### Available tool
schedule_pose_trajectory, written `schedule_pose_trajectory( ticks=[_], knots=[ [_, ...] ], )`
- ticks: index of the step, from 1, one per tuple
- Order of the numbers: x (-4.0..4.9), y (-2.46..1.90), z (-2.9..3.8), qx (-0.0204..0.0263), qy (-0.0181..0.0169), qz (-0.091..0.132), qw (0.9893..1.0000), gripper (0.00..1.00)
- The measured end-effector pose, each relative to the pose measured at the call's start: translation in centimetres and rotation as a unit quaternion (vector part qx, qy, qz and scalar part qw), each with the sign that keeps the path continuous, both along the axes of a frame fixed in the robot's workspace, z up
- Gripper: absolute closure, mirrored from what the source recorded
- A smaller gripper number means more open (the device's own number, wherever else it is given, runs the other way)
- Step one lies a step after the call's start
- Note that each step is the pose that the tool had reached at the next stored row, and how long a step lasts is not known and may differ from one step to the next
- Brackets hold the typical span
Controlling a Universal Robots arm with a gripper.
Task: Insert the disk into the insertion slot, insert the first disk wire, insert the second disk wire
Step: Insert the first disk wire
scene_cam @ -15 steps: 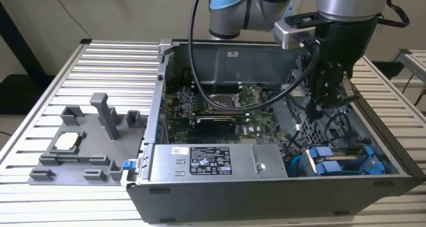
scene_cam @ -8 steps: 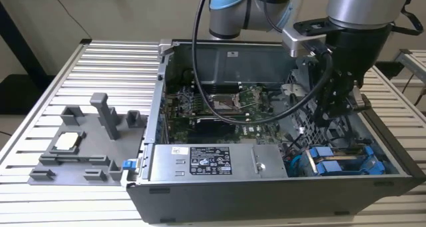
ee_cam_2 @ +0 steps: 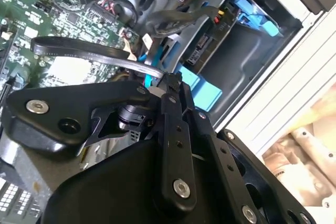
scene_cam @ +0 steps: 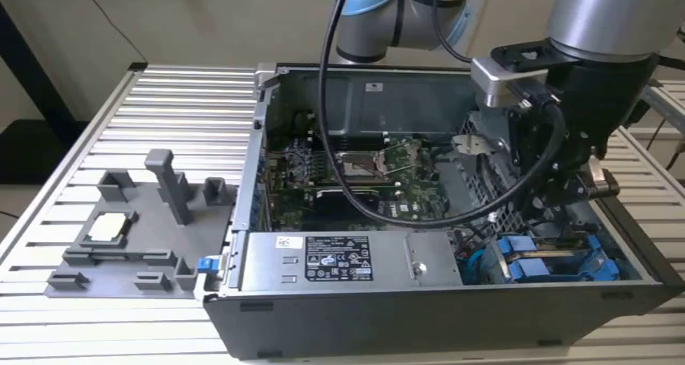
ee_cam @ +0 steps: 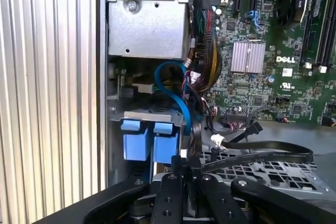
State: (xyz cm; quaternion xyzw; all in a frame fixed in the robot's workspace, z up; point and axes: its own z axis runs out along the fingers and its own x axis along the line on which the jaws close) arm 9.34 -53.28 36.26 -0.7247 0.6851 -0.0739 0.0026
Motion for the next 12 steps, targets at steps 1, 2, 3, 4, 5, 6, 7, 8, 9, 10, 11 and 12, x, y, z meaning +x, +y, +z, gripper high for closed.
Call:
schedule_pose_trajectory(
  ticks=[1,2,3,4,5,6,7,8,9,10,11,12],
  knots=[
    [0.15,-0.17,0.00,0.0001,0.0013,0.000,1.0000,0.84],
    [0.33,-0.33,-0.01,0.0002,0.0027,0.000,1.0000,0.84],
    [0.55,-0.45,0.00,0.0002,0.0044,0.000,1.0000,0.84],
    [0.81,-0.52,0.00,0.0003,0.0069,0.000,1.0000,0.84],
    [1.11,-0.57,0.00,0.0003,0.0103,0.000,0.9999,0.84],
    [1.39,-0.61,0.00,0.0003,0.0137,0.000,0.9999,0.84],
    [1.68,-0.65,0.00,0.0003,0.0170,0.000,0.9999,0.84],
    [1.96,-0.69,0.00,0.0003,0.0203,0.000,0.9998,0.84],
    [2.25,-0.74,0.00,0.0003,0.0235,0.000,0.9997,0.84],
    [2.54,-0.79,0.00,0.0003,0.0266,0.000,0.9996,0.84],
    [2.83,-0.84,0.00,0.0003,0.0296,0.000,0.9996,0.84],
    [3.11,-0.91,0.00,0.0003,0.0323,0.000,0.9995,0.84]
  ],
)
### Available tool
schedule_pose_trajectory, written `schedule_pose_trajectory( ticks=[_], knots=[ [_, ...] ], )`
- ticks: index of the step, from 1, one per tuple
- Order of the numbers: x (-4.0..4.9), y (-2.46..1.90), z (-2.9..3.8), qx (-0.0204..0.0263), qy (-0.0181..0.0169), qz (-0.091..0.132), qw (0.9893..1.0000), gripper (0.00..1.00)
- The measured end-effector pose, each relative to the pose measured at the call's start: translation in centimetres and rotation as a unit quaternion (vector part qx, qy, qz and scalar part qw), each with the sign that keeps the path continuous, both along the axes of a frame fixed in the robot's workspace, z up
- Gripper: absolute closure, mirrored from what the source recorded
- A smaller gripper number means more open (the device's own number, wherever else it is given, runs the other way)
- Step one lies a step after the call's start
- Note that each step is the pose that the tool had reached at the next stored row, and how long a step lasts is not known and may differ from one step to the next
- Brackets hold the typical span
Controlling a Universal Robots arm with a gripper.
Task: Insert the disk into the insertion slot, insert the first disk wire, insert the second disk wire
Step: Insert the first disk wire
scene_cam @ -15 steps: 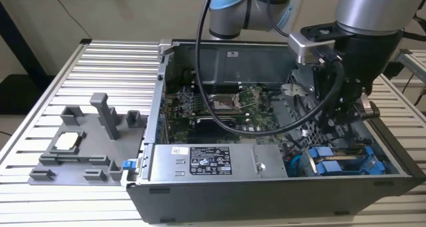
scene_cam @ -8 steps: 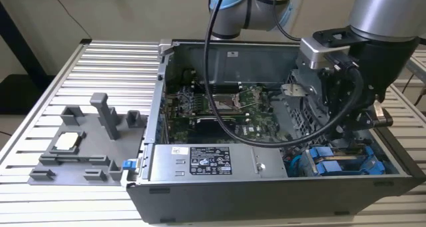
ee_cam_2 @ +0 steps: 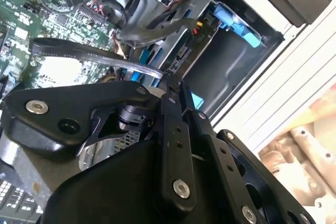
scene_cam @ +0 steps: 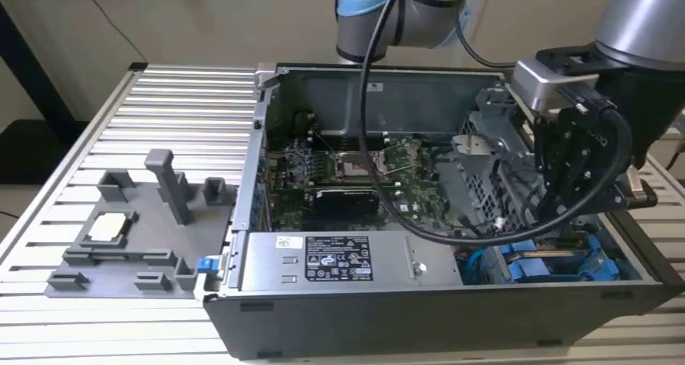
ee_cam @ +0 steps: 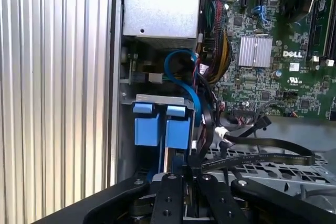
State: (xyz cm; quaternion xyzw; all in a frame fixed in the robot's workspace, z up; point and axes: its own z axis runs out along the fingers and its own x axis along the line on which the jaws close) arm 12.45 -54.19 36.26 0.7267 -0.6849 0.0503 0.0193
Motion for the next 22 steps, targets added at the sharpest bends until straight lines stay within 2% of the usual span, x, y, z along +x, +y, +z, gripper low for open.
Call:
schedule_pose_trajectory(
  ticks=[5,10,15,17,18,19,22],
  knots=[
    [1.10,-0.43,0.00,0.0002,0.0122,0.000,0.9999,0.84],
    [1.82,-1.11,0.00,0.0008,0.0230,0.000,0.9997,0.84],
    [1.88,-2.10,0.00,0.0013,0.0281,0.000,0.9996,0.84],
    [1.89,-2.13,0.01,0.0024,0.0281,0.000,0.9996,0.84],
    [1.89,-2.13,-0.01,0.0069,0.0282,-0.001,0.9996,0.84],
    [1.89,-2.14,-0.01,0.0141,0.0282,-0.002,0.9995,0.84],
    [1.89,-2.13,-0.02,0.0392,0.0281,-0.007,0.9988,0.84]
  ],
)
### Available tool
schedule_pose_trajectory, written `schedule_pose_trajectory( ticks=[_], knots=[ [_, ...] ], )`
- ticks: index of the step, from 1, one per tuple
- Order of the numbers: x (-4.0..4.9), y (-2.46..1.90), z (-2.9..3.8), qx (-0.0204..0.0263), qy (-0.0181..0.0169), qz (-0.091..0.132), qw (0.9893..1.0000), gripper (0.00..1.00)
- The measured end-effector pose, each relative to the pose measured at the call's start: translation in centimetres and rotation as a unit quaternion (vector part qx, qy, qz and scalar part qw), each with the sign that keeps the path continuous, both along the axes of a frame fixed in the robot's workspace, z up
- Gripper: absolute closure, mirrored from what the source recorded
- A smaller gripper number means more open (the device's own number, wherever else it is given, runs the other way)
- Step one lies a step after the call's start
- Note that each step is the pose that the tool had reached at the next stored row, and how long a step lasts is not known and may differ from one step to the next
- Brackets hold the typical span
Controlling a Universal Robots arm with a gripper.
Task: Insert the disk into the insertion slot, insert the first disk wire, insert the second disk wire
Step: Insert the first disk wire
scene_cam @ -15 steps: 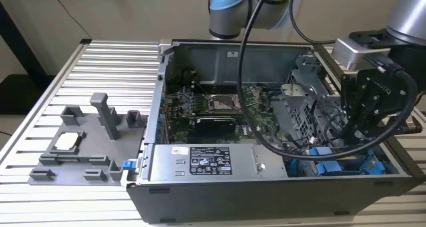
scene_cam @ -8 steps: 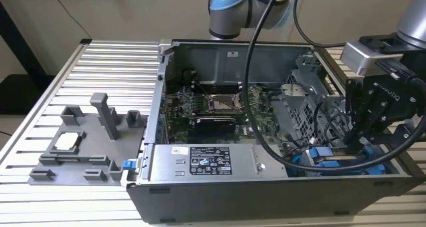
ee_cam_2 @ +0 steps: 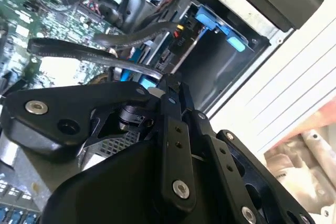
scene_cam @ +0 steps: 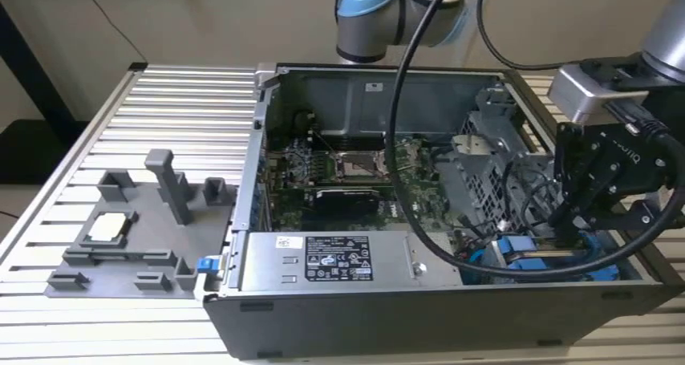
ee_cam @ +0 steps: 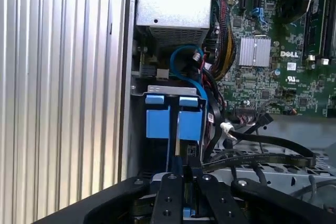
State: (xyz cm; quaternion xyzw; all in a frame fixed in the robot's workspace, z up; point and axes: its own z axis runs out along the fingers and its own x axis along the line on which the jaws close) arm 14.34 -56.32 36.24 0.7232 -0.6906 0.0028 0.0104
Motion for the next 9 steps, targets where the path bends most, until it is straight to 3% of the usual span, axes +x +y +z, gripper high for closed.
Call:
schedule_pose_trajectory(
  ticks=[2,4,6,8,9],
  knots=[
    [0.00,0.00,-0.01,0.0150,0.0000,-0.003,0.9999,0.84],
    [0.00,0.00,-0.03,0.0269,0.0000,-0.007,0.9996,0.84],
    [0.00,0.00,-0.04,0.0353,-0.0001,-0.012,0.9993,0.84],
    [0.00,-0.05,-0.04,0.0389,-0.0002,-0.017,0.9991,0.84],
    [0.45,-0.38,-0.04,0.0387,0.0140,-0.018,0.9990,0.84]
  ],
)
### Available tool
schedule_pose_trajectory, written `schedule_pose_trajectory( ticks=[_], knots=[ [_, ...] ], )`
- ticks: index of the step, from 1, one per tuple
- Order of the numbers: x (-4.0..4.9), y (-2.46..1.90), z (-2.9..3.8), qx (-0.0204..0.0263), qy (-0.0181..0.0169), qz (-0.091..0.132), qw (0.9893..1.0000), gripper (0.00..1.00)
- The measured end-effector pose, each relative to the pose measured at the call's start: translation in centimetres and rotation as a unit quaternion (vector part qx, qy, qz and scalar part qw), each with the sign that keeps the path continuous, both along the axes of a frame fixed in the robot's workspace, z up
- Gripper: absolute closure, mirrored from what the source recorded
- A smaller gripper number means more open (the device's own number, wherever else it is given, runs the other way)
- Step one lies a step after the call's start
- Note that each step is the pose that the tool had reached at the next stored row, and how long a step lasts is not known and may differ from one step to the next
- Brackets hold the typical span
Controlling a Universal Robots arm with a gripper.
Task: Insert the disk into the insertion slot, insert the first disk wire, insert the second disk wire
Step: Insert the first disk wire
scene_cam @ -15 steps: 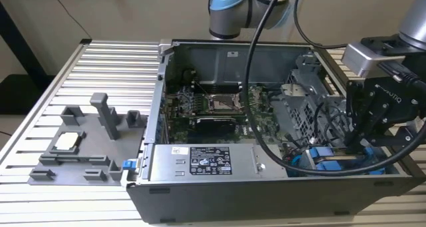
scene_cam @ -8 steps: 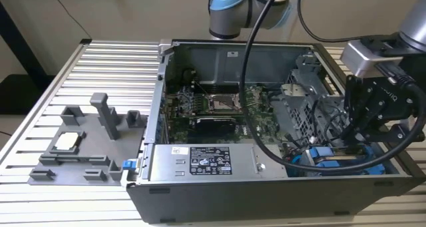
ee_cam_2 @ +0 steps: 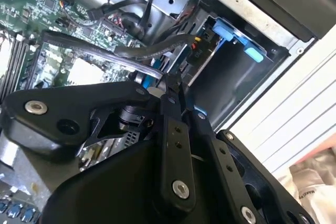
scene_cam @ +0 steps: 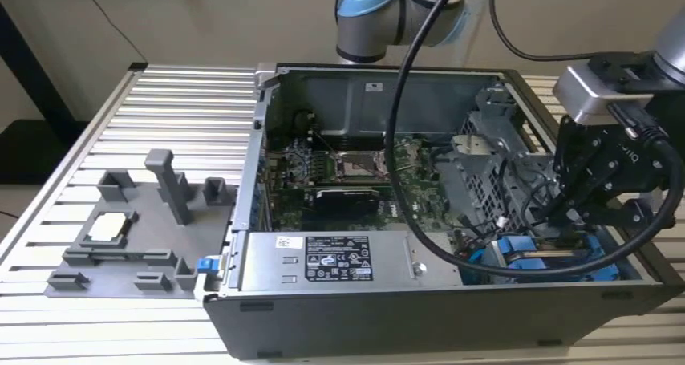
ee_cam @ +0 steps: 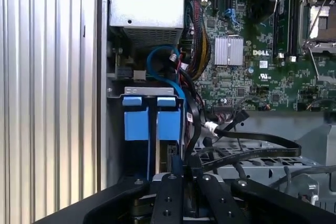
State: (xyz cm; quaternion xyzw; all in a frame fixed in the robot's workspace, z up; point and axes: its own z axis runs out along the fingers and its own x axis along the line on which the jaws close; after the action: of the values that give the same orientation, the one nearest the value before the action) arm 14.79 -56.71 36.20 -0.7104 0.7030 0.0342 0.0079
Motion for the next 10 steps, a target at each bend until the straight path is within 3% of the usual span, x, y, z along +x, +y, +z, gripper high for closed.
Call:
schedule_pose_trajectory(
  ticks=[2,4,10],
  knots=[
    [0.38,-0.08,0.00,0.0000,0.0107,0.000,0.9999,0.84],
    [0.68,-0.18,0.00,0.0000,0.0183,0.000,0.9998,0.84],
    [0.72,-0.50,-0.19,0.0004,0.0196,-0.011,0.9997,0.84]
  ],
)
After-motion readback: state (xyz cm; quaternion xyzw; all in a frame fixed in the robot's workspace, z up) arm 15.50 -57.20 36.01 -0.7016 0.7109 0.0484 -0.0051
